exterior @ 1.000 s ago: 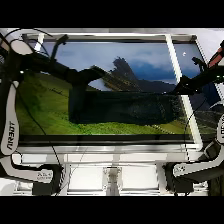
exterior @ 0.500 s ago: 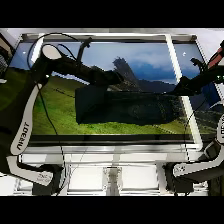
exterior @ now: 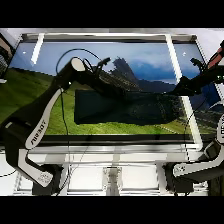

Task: Fold the clothes and pants, and hang the long-sleeved shirts on hangers.

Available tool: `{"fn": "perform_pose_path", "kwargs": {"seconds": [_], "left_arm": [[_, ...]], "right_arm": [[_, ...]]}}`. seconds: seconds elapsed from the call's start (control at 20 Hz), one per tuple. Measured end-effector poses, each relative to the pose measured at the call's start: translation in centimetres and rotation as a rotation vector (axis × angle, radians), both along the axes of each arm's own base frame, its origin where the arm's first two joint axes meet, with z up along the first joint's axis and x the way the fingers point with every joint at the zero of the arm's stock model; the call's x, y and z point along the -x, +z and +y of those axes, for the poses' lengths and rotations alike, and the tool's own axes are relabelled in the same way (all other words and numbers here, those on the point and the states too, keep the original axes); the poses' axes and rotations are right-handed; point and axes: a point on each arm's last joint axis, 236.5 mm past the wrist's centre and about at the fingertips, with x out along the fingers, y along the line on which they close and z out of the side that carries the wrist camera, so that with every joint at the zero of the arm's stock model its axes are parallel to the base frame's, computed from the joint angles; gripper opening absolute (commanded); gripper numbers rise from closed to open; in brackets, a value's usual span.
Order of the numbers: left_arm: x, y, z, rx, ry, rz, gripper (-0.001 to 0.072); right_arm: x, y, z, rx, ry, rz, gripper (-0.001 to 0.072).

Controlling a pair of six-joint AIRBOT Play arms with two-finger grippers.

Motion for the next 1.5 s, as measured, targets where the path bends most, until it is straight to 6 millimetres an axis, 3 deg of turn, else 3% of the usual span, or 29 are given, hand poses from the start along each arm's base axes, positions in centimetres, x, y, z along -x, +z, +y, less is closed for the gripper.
{"fn": "perform_pose_path", "kwargs": {"seconds": [0.05,0.1,0.15,0.4,0.6,0.75,0.9,1.1,1.25,1.5], "left_arm": [[0.7,-0.9,-0.5,-0.010,-0.013,0.019,0.0079],[1.3,-1.6,-0.9,-0.019,-0.023,0.034,0.0314],[1.9,-2.4,-1.2,-0.028,-0.033,0.056,0.0505],[5.0,-3.9,-0.8,-0.066,-0.117,0.149,0.0501],[4.7,-2.4,2.4,-0.066,-0.114,0.188,0.0497],[1.7,-0.8,7.5,-0.085,-0.012,0.152,0.0498],[-1.2,-0.2,14.6,-0.160,0.144,0.125,0.0499],[-1.9,-1.2,22.2,-0.212,0.313,0.168,0.0509],[-0.8,-3.2,25.5,-0.231,0.387,0.242,0.0509],[0.6,-6.2,27.4,-0.239,0.447,0.304,0.0509]], "right_arm": [[0.0,0.0,0.0,0.000,0.000,0.000,0.0339],[0.0,0.0,0.0,-0.001,0.000,0.000,0.0339],[0.0,0.0,0.1,-0.004,0.000,0.000,0.0339],[0.0,0.5,1.8,-0.034,0.032,-0.002,0.0339],[-0.6,0.5,5.2,-0.030,0.110,-0.028,0.0339],[-1.3,0.2,8.8,-0.008,0.200,-0.073,0.0338],[-2.1,0.0,13.5,0.004,0.308,-0.150,0.0254],[-2.2,-2.4,19.6,0.047,0.450,-0.226,0.0248],[-1.4,-5.5,22.7,0.084,0.532,-0.220,0.0248],[0.5,-10.3,26.3,0.102,0.623,-0.163,0.0248]]}}
